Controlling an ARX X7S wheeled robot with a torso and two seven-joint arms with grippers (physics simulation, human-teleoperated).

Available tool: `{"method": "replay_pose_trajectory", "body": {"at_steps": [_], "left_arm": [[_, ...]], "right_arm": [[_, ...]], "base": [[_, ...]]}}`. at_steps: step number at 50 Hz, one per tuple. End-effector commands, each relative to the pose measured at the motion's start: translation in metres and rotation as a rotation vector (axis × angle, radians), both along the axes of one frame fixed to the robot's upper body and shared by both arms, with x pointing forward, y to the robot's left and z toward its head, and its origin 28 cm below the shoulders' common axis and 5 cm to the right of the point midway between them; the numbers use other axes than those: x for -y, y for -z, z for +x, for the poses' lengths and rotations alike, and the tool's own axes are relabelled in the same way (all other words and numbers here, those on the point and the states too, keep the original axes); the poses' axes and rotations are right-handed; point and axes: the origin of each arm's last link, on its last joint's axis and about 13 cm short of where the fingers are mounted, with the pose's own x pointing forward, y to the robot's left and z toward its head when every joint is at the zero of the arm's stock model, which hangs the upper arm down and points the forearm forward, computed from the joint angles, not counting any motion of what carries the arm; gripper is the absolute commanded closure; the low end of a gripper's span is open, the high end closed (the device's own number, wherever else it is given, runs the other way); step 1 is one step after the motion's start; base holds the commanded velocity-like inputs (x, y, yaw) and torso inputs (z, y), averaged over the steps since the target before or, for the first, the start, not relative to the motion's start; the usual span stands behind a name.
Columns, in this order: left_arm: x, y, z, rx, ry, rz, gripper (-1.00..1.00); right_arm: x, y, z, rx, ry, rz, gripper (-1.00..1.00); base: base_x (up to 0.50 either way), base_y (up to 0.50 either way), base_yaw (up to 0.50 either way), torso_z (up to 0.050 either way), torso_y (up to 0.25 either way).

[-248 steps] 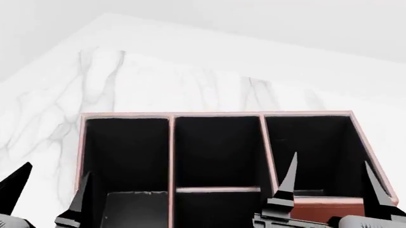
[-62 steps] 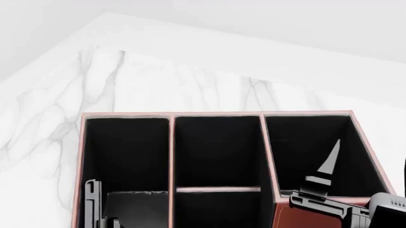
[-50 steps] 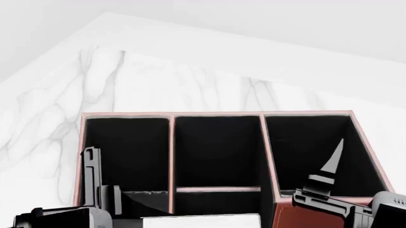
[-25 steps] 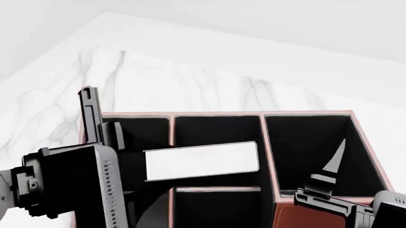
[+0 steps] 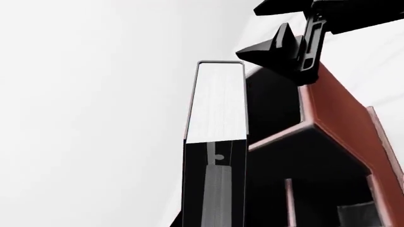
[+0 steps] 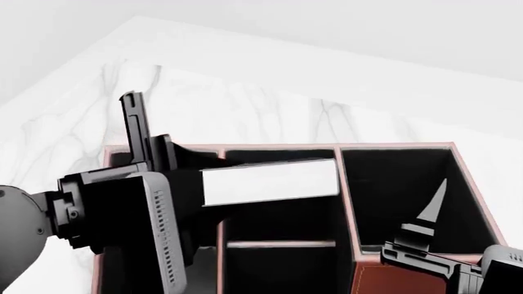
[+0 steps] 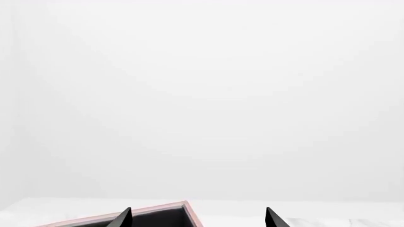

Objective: Pick up the book and place it in the front compartment of the caddy.

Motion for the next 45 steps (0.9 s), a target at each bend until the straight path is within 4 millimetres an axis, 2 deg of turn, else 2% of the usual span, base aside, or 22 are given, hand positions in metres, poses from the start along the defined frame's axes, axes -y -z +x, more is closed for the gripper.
{"method": "replay_pose_trajectory", "body": {"at_steps": [1, 15, 37, 45], "left_arm": [[-0.001, 0.003, 0.015, 0.119, 0.005, -0.032, 1.00], [-0.008, 0.005, 0.022, 0.133, 0.033, -0.018, 1.00], [-0.002, 0.013, 0.026, 0.019, 0.166, -0.012, 1.00], [-0.002, 0.014, 0.037, 0.014, 0.154, -0.013, 1.00]], "right_arm": [[0.000, 0.001, 0.001, 0.000, 0.003, -0.001, -1.00], [0.003, -0.002, 0.000, 0.010, 0.011, 0.007, -1.00], [0.008, -0.005, 0.000, 0.019, 0.026, 0.023, -1.00], [0.008, -0.005, 0.000, 0.018, 0.026, 0.025, -1.00]], "base": [[0.00, 0.00, 0.00, 0.000, 0.000], [0.00, 0.00, 0.00, 0.000, 0.001], [0.00, 0.00, 0.00, 0.000, 0.001], [0.00, 0.00, 0.00, 0.000, 0.001]]}}
